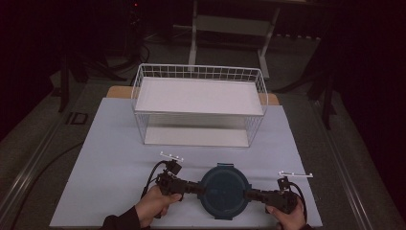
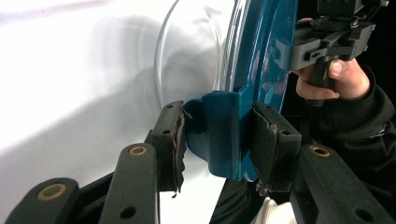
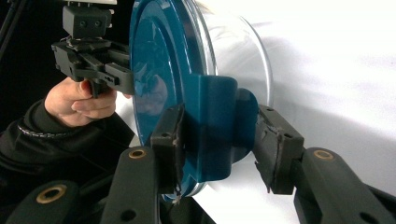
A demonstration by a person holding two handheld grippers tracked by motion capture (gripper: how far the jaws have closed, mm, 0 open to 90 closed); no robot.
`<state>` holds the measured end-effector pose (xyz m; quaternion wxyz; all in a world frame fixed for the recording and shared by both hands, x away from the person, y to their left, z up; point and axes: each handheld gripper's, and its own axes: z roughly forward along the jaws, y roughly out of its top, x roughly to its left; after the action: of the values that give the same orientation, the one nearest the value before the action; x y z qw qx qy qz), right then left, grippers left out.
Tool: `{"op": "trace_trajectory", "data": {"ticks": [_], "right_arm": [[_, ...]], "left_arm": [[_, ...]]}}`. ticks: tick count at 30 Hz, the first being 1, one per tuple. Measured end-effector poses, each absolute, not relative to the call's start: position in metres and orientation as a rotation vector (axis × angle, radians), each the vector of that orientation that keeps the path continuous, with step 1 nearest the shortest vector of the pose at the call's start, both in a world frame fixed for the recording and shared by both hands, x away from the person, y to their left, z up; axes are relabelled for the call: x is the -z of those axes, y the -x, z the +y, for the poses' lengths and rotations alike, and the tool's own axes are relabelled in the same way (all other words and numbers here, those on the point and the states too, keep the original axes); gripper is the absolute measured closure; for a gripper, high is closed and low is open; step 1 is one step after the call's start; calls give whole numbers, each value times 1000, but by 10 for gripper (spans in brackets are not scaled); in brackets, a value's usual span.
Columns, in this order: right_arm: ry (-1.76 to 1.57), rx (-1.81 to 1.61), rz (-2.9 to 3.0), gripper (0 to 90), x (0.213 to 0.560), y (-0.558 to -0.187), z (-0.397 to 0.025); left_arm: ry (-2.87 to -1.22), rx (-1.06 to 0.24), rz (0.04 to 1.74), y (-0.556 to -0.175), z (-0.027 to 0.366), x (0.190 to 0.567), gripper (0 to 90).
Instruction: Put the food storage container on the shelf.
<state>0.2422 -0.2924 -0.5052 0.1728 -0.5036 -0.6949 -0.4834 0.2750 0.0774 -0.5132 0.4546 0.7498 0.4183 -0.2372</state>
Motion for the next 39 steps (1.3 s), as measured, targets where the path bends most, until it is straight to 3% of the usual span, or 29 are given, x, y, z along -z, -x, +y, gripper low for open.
{"op": "trace_trajectory", "data": {"ticks": [7,14,29,39], "right_arm": [[1433,1377,-1995,559,502,-243,-289],[1344,1498,-2106,559,482,-261,-275],[1230,1562,-2196,559,472,-321,-238],[1248,1545,-2202,557,475,-358,-221]], "left_arm": [[-1842,516,1025,-270,80,508,576],[-1845,336,978,-278,94,485,572],[-1754,185,1035,-311,127,479,567],[-1713,156,1069,-341,141,486,564]]}}
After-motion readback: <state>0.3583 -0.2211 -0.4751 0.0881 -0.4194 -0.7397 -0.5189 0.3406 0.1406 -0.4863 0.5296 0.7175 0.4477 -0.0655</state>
